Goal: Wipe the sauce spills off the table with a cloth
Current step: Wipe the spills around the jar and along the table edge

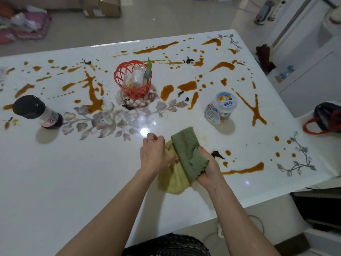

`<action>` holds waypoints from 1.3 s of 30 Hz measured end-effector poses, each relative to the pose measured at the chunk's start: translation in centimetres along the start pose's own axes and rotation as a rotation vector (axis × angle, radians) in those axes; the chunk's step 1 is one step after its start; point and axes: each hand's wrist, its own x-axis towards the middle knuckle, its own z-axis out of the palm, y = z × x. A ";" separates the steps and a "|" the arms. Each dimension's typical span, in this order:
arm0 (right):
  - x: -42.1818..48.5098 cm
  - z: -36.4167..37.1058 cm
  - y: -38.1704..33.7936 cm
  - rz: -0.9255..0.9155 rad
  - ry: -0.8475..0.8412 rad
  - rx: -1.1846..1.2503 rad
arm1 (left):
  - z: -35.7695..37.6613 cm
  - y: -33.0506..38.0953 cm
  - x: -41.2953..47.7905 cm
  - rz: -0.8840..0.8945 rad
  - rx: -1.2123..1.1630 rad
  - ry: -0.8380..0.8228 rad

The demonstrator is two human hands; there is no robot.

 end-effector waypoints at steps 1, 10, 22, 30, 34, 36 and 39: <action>0.0 -0.2 -0.3 0.009 0.002 0.035 | -0.2 0.4 0.3 -0.005 -0.019 -0.014; 0.0 -0.2 -3.3 0.050 -0.065 0.164 | -3.5 -0.9 1.0 -0.271 -0.574 -0.414; -1.7 2.9 -2.0 -0.042 -0.001 0.096 | -14.3 4.3 1.9 0.203 -1.187 -0.917; -1.6 5.4 -1.6 0.014 0.034 0.234 | -10.7 2.7 3.3 0.119 -0.499 -0.111; -2.5 6.9 -3.2 -0.051 -0.135 0.001 | -9.3 0.4 2.8 0.041 -0.606 0.195; -3.0 7.7 -3.3 -0.211 -0.290 -0.327 | -8.6 -1.9 2.1 -0.091 -0.651 0.315; -2.2 6.2 0.0 -0.646 -0.410 -1.184 | -7.4 -5.1 0.6 -0.271 -0.655 0.391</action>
